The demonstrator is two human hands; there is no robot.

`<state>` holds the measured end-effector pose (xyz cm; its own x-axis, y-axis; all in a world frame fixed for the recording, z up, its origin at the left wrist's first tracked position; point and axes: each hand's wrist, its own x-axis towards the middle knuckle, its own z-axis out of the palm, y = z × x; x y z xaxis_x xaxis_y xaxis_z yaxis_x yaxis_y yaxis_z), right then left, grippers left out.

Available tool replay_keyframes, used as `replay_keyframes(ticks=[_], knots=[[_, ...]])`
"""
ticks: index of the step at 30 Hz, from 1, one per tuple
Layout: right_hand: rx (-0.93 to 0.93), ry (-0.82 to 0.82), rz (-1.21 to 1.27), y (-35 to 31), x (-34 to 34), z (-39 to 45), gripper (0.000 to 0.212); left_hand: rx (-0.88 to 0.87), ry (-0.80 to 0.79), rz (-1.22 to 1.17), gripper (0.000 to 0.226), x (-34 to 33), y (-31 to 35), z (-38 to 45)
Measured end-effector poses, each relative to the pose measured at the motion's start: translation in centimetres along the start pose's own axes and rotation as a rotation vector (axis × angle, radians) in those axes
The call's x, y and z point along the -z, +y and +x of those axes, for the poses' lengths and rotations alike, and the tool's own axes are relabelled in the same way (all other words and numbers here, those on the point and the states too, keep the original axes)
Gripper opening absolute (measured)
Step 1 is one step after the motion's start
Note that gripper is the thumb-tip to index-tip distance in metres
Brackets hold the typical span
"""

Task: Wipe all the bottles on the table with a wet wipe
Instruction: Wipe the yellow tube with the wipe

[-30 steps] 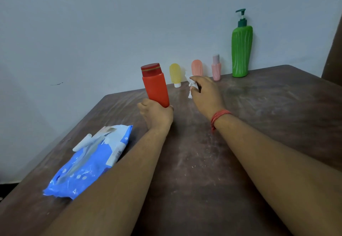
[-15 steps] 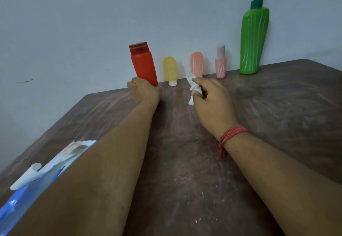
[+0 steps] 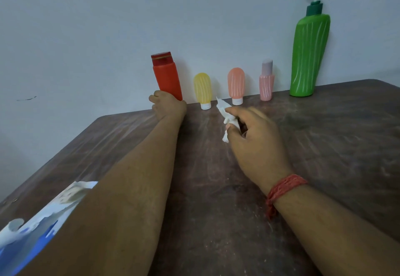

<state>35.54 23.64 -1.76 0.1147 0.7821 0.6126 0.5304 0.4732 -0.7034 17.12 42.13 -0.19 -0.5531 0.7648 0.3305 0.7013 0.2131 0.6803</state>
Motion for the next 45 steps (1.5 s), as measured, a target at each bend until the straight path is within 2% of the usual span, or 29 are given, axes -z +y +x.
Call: replay_keyframes(ticks=[6,9,11,13,15,16,19,21,24,35,38,42,45], knots=[[0.001,-0.002,0.012,0.0,0.1,-0.1,0.033,0.044,0.0,-0.031,0.087,-0.4,-0.2,-0.2],[-0.002,0.002,0.014,-0.1,0.0,-0.1,0.032,0.109,0.098,-0.103,0.09,0.0,0.0,-1.3],[-0.004,0.007,0.014,-0.1,0.1,-0.1,0.03,0.027,0.248,-0.199,0.075,0.3,0.7,-2.0],[0.0,0.01,0.018,-0.2,0.1,-0.1,0.029,-0.163,0.301,-0.254,0.056,0.7,1.9,-2.9],[0.007,0.012,0.022,-0.2,0.0,-0.2,0.029,-0.307,0.196,-0.205,0.044,0.5,3.2,-3.8],[0.009,0.013,0.024,-0.2,0.1,-0.1,0.03,-0.305,0.109,-0.171,0.045,0.1,3.9,-4.3],[0.017,0.021,0.03,-0.1,0.1,-0.1,0.03,-0.079,-0.129,-0.158,0.062,-1.2,5.4,-5.0],[0.015,0.023,0.029,0.0,0.1,0.0,0.032,0.0,-0.212,-0.176,0.063,-1.7,5.7,-5.4],[-0.002,0.025,0.033,0.0,0.0,0.1,0.034,0.042,-0.275,-0.242,0.047,-2.0,5.5,-5.6],[-0.003,0.071,0.034,-0.2,0.3,0.0,0.033,-0.077,-0.344,-0.152,0.048,-0.4,4.2,-7.3],[-0.005,0.077,0.038,-0.2,0.3,0.0,0.033,-0.099,-0.353,-0.162,0.035,1.2,3.1,-8.9],[-0.001,0.105,0.052,-0.5,1.0,-0.3,0.033,-0.168,-0.458,-0.198,0.003,5.8,1.6,-13.4],[0.014,0.074,0.048,-1.1,2.2,-0.9,0.029,-0.111,-0.516,-0.291,0.004,10.1,0.4,-17.5]])
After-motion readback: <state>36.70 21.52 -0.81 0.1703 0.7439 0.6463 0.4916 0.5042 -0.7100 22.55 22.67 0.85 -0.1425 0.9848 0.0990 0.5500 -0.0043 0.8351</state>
